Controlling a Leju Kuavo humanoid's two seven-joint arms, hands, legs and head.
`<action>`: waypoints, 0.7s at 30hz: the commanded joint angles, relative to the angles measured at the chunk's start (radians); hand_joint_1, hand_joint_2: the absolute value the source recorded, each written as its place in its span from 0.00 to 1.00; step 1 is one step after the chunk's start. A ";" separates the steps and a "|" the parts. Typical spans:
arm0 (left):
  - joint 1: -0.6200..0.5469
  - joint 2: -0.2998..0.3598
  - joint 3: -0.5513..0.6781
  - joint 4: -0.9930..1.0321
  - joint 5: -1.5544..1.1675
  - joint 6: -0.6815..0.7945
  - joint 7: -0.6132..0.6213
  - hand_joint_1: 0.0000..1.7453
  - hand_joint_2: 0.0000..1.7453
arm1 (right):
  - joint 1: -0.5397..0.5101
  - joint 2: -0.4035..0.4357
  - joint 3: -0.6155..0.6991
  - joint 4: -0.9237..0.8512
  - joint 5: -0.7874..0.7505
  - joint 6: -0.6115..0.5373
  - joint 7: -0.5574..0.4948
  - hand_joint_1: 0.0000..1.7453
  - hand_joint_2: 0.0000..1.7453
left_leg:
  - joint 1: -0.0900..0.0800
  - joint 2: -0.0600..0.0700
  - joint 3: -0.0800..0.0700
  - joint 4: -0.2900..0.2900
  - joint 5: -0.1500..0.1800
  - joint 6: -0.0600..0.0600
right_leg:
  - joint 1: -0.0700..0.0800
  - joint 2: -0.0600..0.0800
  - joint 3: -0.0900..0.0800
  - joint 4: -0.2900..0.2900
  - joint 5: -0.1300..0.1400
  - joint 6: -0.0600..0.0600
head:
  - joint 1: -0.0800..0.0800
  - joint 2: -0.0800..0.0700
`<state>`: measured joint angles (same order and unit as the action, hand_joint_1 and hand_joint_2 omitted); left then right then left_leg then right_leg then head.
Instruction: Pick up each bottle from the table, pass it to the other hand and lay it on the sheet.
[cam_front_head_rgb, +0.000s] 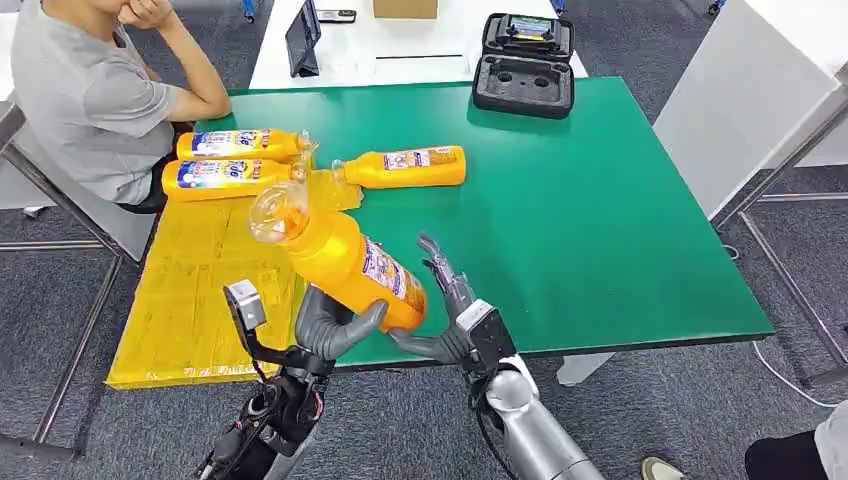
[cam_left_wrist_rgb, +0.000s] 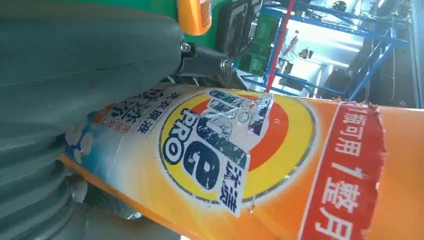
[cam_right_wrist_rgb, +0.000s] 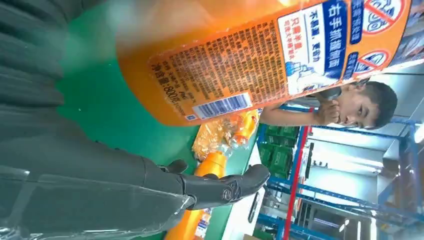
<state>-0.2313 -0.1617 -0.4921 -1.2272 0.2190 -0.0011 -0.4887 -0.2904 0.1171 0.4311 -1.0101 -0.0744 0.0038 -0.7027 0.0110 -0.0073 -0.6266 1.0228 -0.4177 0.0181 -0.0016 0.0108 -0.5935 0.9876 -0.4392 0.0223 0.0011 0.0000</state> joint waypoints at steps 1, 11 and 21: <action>-0.012 0.021 0.015 0.026 0.009 0.007 -0.003 1.00 1.00 | -0.039 0.006 -0.042 0.081 -0.013 -0.008 0.005 0.00 1.00 | -0.001 0.002 0.006 -0.002 -0.001 0.000 | 0.000 0.000 0.005 -0.002 -0.001 0.000 | 0.000 0.000; -0.019 0.069 0.014 0.014 -0.353 0.385 0.005 1.00 1.00 | 0.000 -0.002 -0.059 0.047 -0.016 -0.028 0.005 0.00 1.00 | 0.000 0.001 0.006 -0.002 -0.001 -0.001 | 0.000 0.000 0.005 -0.002 -0.001 0.000 | 0.000 0.000; -0.006 0.115 0.048 -0.019 -0.523 0.493 0.015 1.00 1.00 | 0.042 0.000 -0.071 0.014 -0.014 -0.016 0.005 0.00 1.00 | 0.000 0.001 0.002 -0.001 -0.001 0.000 | 0.000 0.000 0.002 -0.001 -0.001 0.000 | 0.000 0.000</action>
<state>-0.2266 -0.1026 -0.4684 -1.2394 -0.2293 0.4521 -0.4707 -0.2557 0.1198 0.3899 -0.9960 -0.0904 -0.0183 -0.7027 0.0112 -0.0071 -0.6266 1.0228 -0.4177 0.0181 -0.0015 0.0108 -0.5936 0.9877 -0.4393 0.0222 0.0011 0.0000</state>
